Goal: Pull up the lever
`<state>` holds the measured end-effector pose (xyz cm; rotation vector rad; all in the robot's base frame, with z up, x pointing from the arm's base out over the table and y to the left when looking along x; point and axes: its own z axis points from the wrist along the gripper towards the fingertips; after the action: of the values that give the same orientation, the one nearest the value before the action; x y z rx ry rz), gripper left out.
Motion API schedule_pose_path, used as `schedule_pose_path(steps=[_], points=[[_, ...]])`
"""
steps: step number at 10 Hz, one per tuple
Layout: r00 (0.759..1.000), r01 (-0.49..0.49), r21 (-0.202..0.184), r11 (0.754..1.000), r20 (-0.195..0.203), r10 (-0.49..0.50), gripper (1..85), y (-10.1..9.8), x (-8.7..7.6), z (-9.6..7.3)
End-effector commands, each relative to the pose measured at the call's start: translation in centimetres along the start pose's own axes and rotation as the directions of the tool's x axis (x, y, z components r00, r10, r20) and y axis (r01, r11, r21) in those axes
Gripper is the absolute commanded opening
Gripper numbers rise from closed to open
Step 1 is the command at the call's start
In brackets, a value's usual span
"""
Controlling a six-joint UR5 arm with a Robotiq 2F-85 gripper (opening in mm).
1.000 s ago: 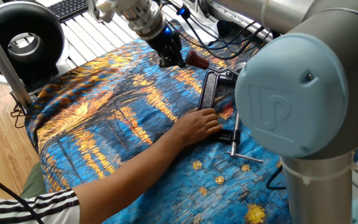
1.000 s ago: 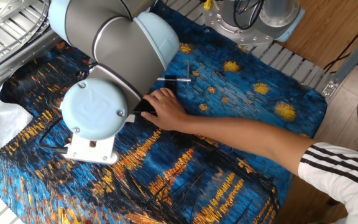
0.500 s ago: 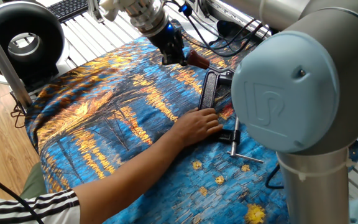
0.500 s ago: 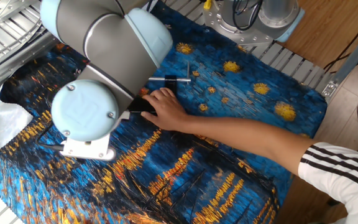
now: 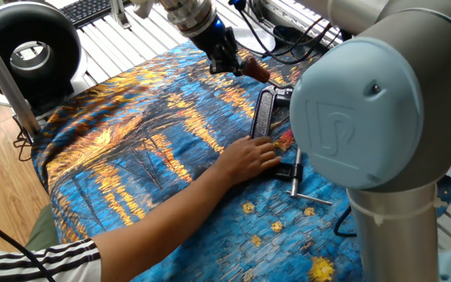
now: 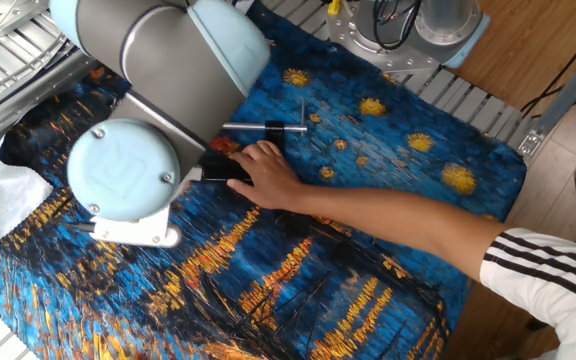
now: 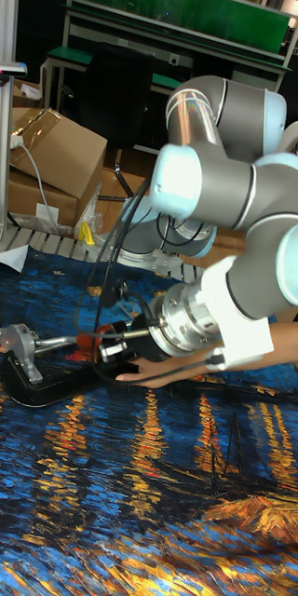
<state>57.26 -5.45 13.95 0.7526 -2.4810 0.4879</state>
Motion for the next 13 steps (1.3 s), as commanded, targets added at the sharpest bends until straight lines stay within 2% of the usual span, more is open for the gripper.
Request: schedule_pose_path(steps=[1,4,9,11,13], points=[[1.0,0.022,-0.06,0.998,0.002,-0.022,1.0,0.5,2.2,0.1],[1.0,0.025,-0.078,0.997,-0.015,-0.026,1.0,1.2,4.4,-0.5],[0.999,0.033,-0.123,0.992,-0.021,-0.036,1.0,2.2,7.3,0.0],[0.999,0.025,-0.125,0.992,-0.031,-0.029,1.0,2.4,8.5,0.0],[1.0,0.01,-0.111,0.994,-0.023,-0.012,1.0,2.0,9.6,1.4]])
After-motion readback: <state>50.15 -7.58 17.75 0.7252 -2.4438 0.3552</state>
